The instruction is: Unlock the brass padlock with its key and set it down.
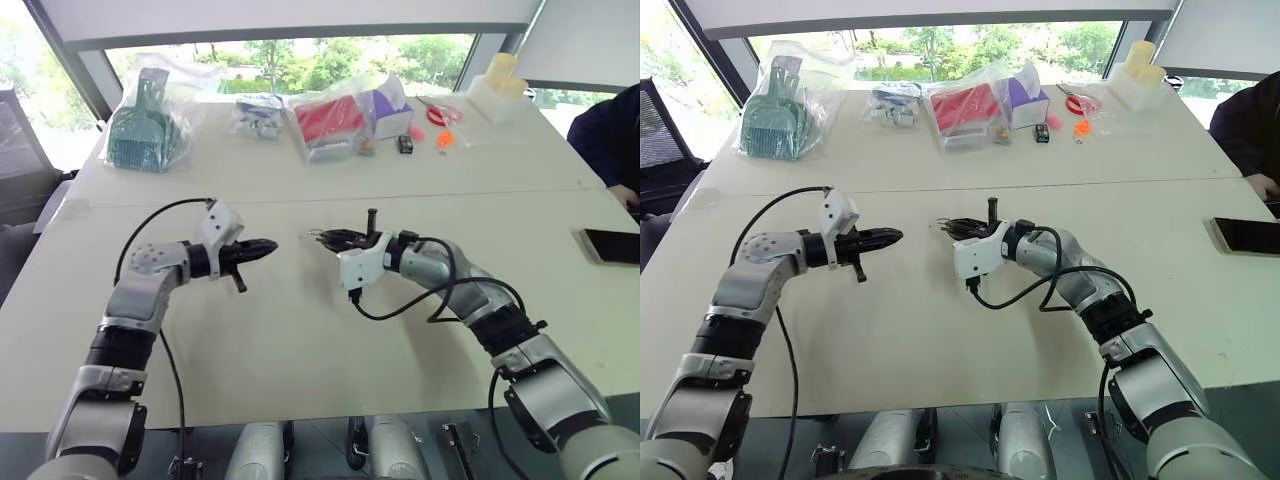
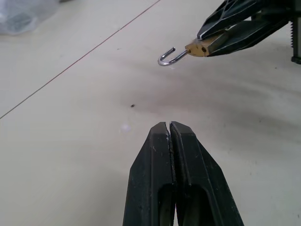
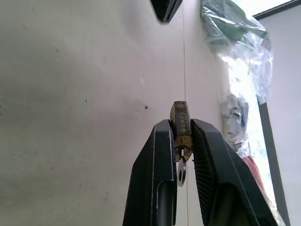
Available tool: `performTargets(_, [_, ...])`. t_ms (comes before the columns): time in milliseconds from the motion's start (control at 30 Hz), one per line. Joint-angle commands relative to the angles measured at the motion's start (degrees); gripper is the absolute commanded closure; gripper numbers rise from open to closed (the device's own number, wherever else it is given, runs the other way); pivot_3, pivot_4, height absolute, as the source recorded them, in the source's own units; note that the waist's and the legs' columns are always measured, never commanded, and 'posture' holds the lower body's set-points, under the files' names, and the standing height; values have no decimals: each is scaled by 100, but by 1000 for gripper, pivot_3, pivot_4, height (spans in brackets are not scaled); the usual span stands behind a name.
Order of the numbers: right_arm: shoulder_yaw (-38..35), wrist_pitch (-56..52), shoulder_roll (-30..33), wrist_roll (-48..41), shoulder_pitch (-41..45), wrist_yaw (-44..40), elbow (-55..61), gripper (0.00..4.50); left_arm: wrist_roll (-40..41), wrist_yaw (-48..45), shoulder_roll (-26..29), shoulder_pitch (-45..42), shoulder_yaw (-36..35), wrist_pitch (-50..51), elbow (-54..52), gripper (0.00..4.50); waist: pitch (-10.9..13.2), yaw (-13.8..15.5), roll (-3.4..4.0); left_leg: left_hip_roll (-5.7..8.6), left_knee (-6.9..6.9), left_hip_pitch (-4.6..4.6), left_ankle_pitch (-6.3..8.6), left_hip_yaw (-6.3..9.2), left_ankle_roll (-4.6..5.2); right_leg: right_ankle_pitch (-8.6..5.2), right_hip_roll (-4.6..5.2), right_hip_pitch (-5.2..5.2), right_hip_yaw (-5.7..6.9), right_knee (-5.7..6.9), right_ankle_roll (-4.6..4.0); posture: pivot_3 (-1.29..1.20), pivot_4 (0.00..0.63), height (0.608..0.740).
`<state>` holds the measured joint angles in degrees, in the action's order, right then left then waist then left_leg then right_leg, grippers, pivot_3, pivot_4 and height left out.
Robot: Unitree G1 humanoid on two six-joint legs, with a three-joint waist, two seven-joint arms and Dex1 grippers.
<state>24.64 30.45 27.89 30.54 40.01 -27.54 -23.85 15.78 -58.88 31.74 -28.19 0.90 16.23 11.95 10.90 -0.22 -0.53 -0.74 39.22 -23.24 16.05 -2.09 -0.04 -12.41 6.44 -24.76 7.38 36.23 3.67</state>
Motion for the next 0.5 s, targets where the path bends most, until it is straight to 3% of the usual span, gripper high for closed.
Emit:
performTargets(33, [124,329,-73,168,176,250,-359,4174,228,170,68,174,-239,189,-600,4419,0,-7,0,0,0,0,0,0,0,0,1,0,-2,-1,0,0,150,740])
performTargets(67, [134,388,-78,174,179,283,-410,4174,264,225,77,249,-274,260,-741,4419,0,-16,0,1,0,0,0,0,0,0,2,0,-3,-1,0,0,150,740])
performTargets(167, [154,477,-95,171,180,299,-488,3032,392,393,91,468,-388,481,-1145,4500,0,-45,0,0,0,1,0,2,0,0,3,-1,-9,-2,1,0,150,740])
performTargets(367, [144,360,143,-126,-74,-379,16,10,745,801,57,991,-625,975,-1924,4500,0,-50,1,-3,-6,19,1,6,0,0,2,6,-20,0,1,0,150,740])
performTargets(500, [-180,-380,575,-935,-395,-1366,1032,10,964,869,154,1261,-716,1211,-2361,4500,0,-3,1,-3,-6,20,1,11,1,0,2,12,-20,-2,1,0,150,740])
